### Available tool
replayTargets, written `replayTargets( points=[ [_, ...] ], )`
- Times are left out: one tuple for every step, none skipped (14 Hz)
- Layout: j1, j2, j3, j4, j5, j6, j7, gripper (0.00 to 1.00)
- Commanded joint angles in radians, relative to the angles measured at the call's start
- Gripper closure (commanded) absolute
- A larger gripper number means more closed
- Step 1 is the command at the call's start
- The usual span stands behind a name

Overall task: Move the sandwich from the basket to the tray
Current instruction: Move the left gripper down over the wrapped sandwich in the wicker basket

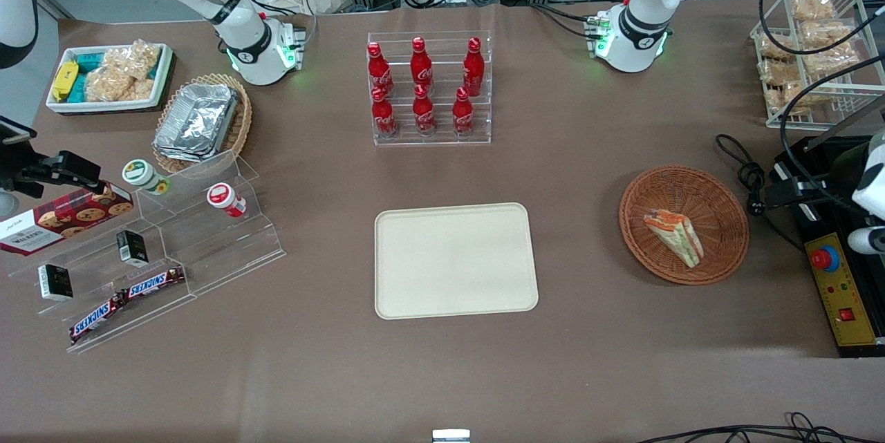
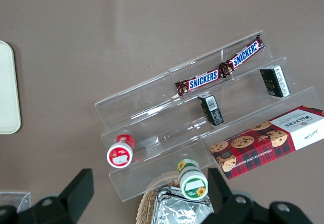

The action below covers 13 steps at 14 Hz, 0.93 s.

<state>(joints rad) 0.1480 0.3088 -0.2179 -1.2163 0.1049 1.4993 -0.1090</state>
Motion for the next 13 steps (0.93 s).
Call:
replayTargets(
  points=[
    [0.002,-0.003,-0.006,0.003,-0.004,-0.014,0.022,0.01],
    [0.002,-0.002,-0.008,0.003,-0.005,-0.014,0.020,0.01],
    [0.002,-0.002,-0.006,0.001,-0.005,-0.016,0.019,0.01],
    [0.002,-0.002,-0.005,-0.011,-0.008,-0.017,0.014,0.01],
    [0.002,-0.002,-0.005,-0.063,-0.017,-0.017,0.005,0.01],
    [0.004,-0.005,-0.005,-0.125,-0.011,-0.017,0.008,0.01],
    [0.005,-0.002,-0.005,-0.168,-0.013,-0.010,0.006,0.01],
    [0.005,0.009,-0.003,-0.202,-0.014,0.018,0.005,0.01],
    [0.007,0.007,-0.003,-0.271,-0.016,0.074,-0.003,0.01],
    [0.010,0.003,-0.001,-0.335,-0.016,0.154,-0.036,0.01],
    [0.013,0.001,0.000,-0.391,-0.016,0.230,-0.073,0.01],
    [0.013,0.007,0.000,-0.431,-0.017,0.289,-0.083,0.01],
    [0.015,0.016,-0.001,-0.455,-0.024,0.327,-0.083,0.01]
  ],
)
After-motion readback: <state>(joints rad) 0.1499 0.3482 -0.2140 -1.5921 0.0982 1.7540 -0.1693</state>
